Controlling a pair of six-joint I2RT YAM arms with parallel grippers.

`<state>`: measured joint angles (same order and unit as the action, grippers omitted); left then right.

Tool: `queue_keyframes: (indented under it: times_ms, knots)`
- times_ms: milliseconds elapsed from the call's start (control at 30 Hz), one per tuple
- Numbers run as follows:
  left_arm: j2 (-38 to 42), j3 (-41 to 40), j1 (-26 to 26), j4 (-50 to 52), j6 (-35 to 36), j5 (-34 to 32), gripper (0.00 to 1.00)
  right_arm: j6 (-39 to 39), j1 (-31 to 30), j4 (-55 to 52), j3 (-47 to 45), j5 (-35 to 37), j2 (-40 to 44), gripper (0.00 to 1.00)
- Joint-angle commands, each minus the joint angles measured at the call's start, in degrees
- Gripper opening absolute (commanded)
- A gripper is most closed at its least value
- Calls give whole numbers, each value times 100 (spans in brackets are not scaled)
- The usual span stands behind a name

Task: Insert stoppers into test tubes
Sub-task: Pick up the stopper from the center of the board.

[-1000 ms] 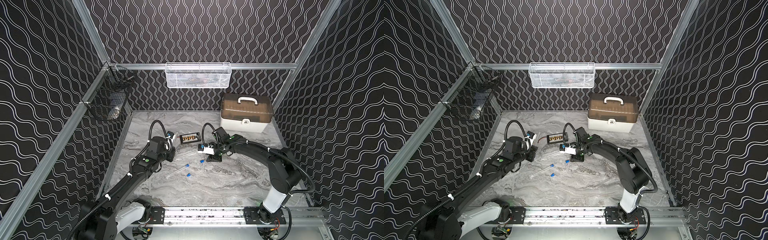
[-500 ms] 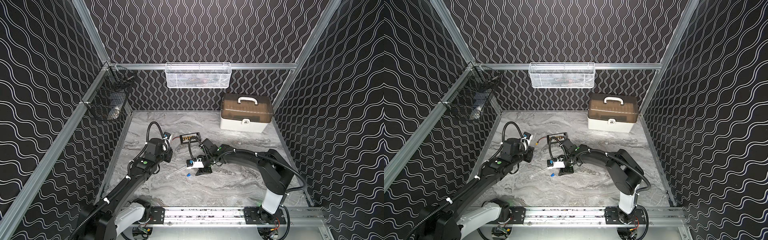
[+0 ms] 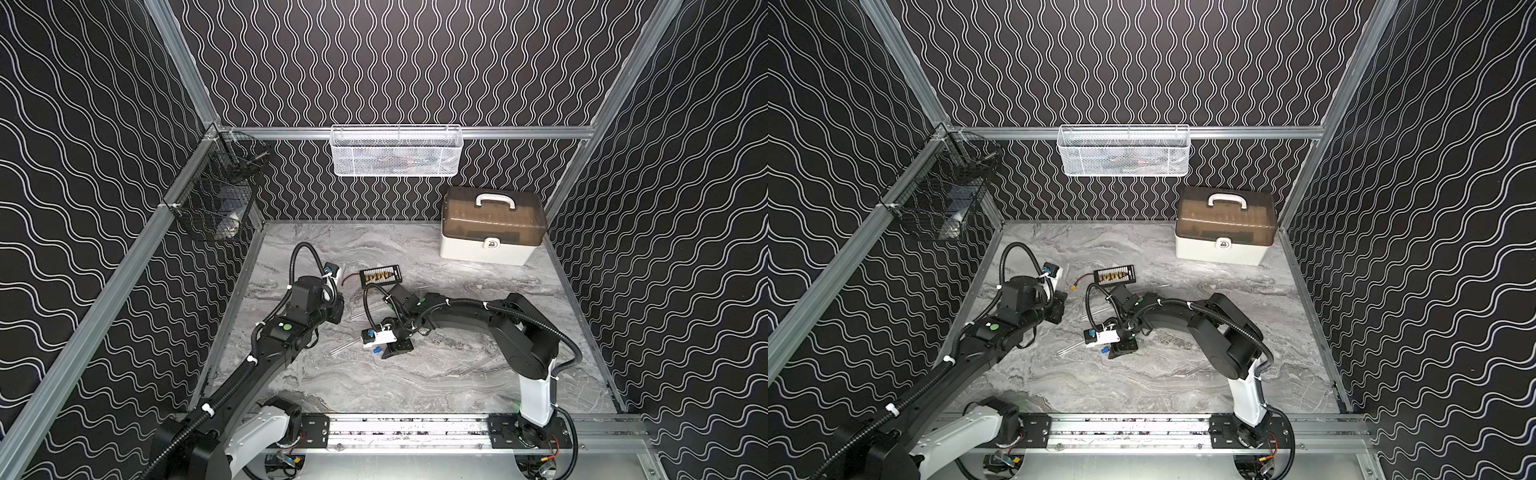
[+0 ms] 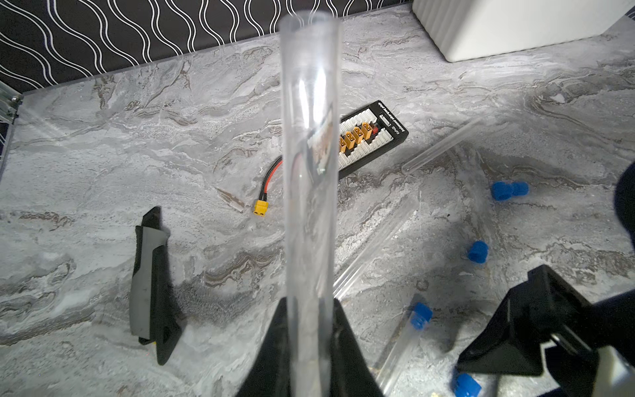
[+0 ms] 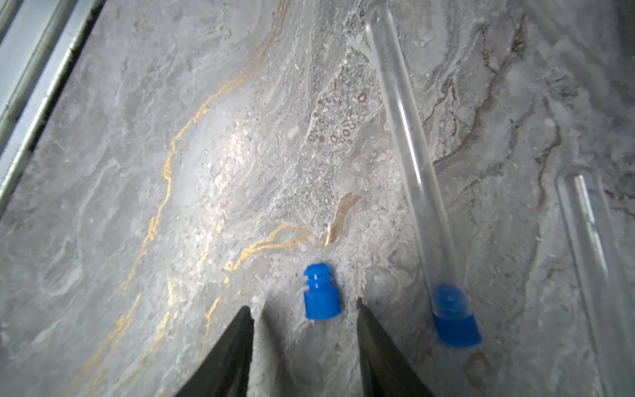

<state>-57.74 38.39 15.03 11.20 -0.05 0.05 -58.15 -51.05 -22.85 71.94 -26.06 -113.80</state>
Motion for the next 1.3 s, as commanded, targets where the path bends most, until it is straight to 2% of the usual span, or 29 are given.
queue_keyframes:
  times_ms: [0, 500, 800, 1033, 1267]
  knots:
    - [35, 54, -2, 5, -24, 21, 0, -161, -26, 98, 74, -143, -80, 47]
    - [-62, 81, -9, -30, 40, 109, 0, -258, -36, 26, 97, -40, -184, 32]
    - [-60, 63, -9, -32, 60, 94, 0, -241, -37, 21, 180, -13, -393, 31]
    - [-40, 55, -8, -22, 104, 65, 0, -276, -29, 0, 158, 61, -400, 27]
    - [-40, 50, -4, -57, 109, 99, 0, -280, -24, 9, 83, 213, -311, 30]
